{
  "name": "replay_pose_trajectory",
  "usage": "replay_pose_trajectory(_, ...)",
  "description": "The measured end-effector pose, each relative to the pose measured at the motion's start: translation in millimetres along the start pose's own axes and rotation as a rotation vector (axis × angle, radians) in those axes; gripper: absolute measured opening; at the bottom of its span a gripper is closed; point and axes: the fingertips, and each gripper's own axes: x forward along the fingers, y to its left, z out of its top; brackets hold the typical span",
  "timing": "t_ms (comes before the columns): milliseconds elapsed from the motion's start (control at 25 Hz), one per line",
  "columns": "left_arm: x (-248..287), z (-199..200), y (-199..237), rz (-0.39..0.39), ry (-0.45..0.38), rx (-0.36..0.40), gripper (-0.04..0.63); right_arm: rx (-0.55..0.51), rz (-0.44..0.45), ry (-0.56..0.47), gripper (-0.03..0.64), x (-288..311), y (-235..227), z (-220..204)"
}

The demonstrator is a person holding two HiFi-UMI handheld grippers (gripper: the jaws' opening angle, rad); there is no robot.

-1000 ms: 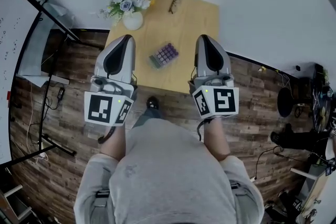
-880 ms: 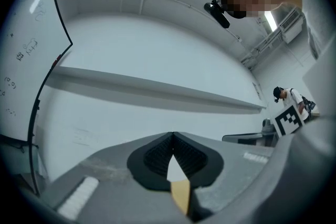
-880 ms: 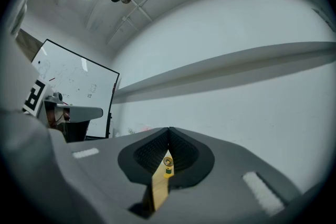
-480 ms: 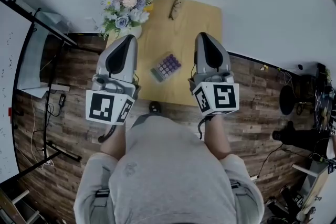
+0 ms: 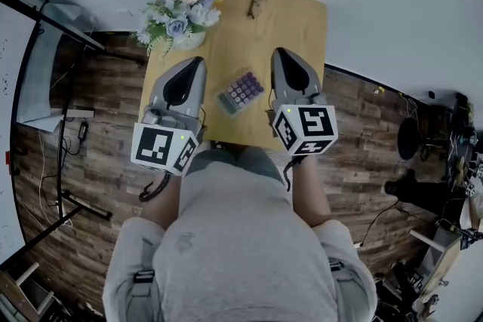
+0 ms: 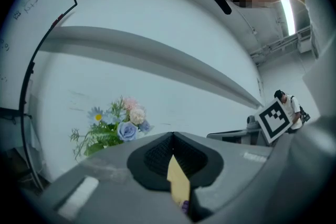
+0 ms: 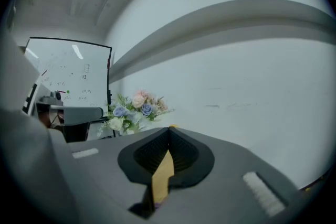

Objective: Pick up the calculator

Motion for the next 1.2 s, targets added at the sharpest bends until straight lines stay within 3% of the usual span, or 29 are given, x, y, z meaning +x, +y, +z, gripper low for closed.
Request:
replay_pose_trajectory(200,0,-47,6,0.044,0.078,-0.102,0.005,0.027,0.083,0.146,0.002,12,2,-44)
replay_pose_trajectory(480,-12,-116,8,0.188,0.233,-0.235,0.005,0.082,0.192,0.34,0.005,23,-5,-96)
replay_pose_trajectory(680,-19,-168,-2,0.256,0.34,-0.37,0.006,0.102,0.26,0.46,0.029,28,-11,-130)
replay_pose_trajectory(920,-23,-216,-15,0.336,0.426,-0.501,0.056,0.091,0.351,0.577,0.053,31,-14,-168)
replay_pose_trajectory(1200,-22,-255,-26,0.424,0.473,-0.578,0.11,0.08,0.424,0.677,0.112,33,-22,-204)
